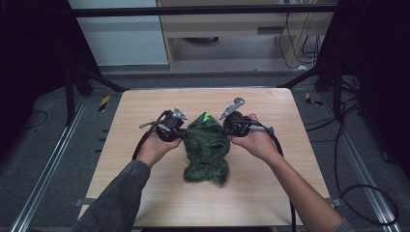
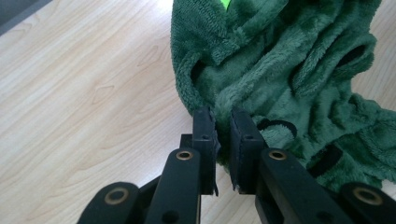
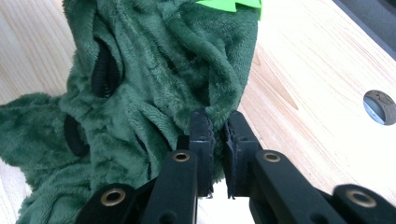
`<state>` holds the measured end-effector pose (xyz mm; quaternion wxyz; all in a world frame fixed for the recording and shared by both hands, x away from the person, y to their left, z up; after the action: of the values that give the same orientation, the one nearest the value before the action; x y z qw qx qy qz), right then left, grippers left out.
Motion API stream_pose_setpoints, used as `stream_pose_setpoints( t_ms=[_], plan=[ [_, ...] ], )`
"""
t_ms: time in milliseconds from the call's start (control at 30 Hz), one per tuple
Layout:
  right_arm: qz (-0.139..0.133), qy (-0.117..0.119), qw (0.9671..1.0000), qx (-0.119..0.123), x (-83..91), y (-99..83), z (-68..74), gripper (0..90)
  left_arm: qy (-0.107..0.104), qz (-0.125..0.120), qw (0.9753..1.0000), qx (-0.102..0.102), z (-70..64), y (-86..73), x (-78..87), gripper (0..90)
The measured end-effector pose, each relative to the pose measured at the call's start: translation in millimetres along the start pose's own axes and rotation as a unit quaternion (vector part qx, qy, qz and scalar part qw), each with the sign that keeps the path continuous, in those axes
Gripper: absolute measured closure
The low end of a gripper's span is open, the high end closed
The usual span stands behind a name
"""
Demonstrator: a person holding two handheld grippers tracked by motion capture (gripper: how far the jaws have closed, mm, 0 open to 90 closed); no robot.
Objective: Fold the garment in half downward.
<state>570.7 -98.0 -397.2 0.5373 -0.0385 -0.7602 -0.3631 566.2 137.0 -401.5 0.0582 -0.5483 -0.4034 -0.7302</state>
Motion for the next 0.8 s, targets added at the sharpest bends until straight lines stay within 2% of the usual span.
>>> stream_pose_setpoints(
  t_ms=[467, 800],
  plan=[
    [-0.013, 0.010, 0.9996, 0.023, 0.7, -19.0, 29.7, 82.8, -0.019, -0.003, 0.9997, -0.015, -18.2, -26.6, -0.1, 82.1],
    [-0.024, 0.019, 0.9990, 0.034, 4.7, -41.0, 52.5, 81.8, -0.033, -0.005, 0.9992, -0.024, -35.4, -48.2, -2.4, 82.0]
  ],
)
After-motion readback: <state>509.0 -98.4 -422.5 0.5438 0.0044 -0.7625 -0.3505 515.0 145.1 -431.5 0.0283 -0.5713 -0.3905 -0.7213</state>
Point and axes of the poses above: each handheld gripper's, and its own axes: x roughly backward along the jaws, y roughly out of its top, z roughly to its left, the point moved 1 cm from there along -x, roughly forward along the jaws, and after that the axes turned 8 degrees about z, right-handed, at the moved point
